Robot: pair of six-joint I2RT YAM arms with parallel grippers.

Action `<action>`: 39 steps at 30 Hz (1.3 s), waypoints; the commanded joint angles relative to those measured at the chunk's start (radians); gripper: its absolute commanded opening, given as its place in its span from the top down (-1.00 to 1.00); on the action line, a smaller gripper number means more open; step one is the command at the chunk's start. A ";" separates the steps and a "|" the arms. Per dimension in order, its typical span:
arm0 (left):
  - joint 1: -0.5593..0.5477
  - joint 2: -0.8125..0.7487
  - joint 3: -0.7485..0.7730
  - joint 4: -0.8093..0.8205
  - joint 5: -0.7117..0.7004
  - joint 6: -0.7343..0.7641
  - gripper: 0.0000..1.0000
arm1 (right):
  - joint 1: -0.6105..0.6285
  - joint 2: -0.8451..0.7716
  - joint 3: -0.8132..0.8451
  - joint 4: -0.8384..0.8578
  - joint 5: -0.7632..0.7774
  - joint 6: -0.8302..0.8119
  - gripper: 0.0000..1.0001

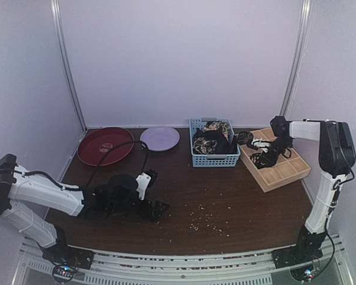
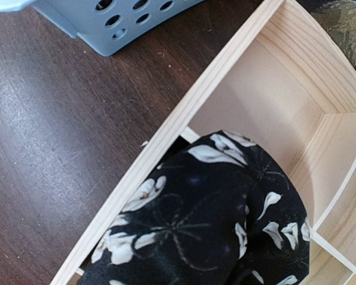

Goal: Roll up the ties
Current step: Place the tie in the storage box.

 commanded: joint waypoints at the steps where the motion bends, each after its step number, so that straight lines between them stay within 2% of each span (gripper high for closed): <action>1: 0.010 -0.022 0.007 0.056 0.022 0.005 -0.91 | 0.035 -0.022 -0.044 -0.126 0.054 0.004 0.31; 4: 0.018 -0.030 0.027 0.052 0.037 0.007 -0.80 | 0.049 -0.043 -0.085 -0.118 0.062 0.013 0.31; 11: 0.029 -0.055 0.038 0.070 0.059 -0.021 -0.70 | 0.080 -0.158 -0.239 -0.087 0.141 0.097 0.33; 15: 0.030 -0.071 0.033 0.074 0.068 -0.030 -0.67 | 0.098 -0.202 -0.300 -0.119 0.134 0.134 0.34; 18: 0.029 -0.091 0.018 0.077 0.074 -0.041 -0.66 | 0.125 -0.254 -0.358 -0.083 0.143 0.177 0.33; 21: 0.029 -0.121 -0.010 0.100 0.083 -0.052 -0.66 | 0.128 -0.298 -0.386 -0.021 0.134 0.196 0.15; 24: 0.029 -0.150 -0.032 0.097 0.080 -0.057 -0.67 | 0.128 -0.335 -0.396 0.032 0.148 0.199 0.12; 27: 0.029 -0.178 -0.058 0.100 0.069 -0.061 -0.67 | 0.128 -0.347 -0.388 0.026 0.159 0.189 -0.01; 34: 0.029 -0.202 -0.086 0.106 0.047 -0.062 -0.71 | 0.129 -0.381 -0.360 -0.004 0.159 0.179 -0.15; 39: 0.029 -0.193 -0.079 0.104 0.040 -0.054 -0.74 | 0.129 -0.415 -0.348 -0.030 0.125 0.171 -0.17</action>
